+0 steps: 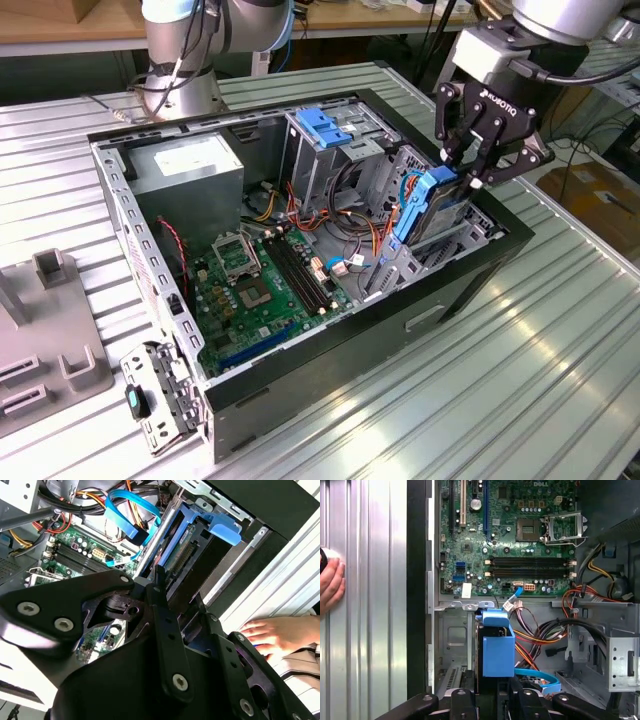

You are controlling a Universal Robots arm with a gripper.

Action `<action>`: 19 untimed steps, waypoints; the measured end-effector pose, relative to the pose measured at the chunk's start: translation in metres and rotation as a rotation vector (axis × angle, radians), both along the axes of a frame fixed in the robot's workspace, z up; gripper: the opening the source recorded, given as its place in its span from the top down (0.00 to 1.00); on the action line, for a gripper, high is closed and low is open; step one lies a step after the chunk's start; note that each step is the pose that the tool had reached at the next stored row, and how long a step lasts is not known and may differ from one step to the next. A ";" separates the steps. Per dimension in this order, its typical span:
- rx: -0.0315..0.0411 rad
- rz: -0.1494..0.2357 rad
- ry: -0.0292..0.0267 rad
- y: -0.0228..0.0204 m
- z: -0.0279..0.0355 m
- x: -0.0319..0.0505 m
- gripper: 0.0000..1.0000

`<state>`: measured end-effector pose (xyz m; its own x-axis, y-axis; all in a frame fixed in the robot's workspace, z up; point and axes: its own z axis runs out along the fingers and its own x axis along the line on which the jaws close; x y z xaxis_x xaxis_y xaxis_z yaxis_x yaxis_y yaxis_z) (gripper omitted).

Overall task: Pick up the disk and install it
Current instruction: 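Insert the disk into the insertion slot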

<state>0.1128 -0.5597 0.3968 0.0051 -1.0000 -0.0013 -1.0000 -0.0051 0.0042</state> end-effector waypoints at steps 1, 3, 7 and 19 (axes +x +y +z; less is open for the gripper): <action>0.0000 0.000 0.0000 0.0000 -0.0021 0.0000 0.65; -0.0001 0.000 0.0000 0.0000 -0.0054 0.0000 0.65; 0.0003 0.000 0.0000 0.0000 -0.0065 0.0000 0.65; -0.0001 0.000 0.0000 0.0000 -0.0305 0.0000 0.65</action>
<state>0.1128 -0.5597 0.3663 0.0051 -1.0000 -0.0013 -1.0000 -0.0051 0.0041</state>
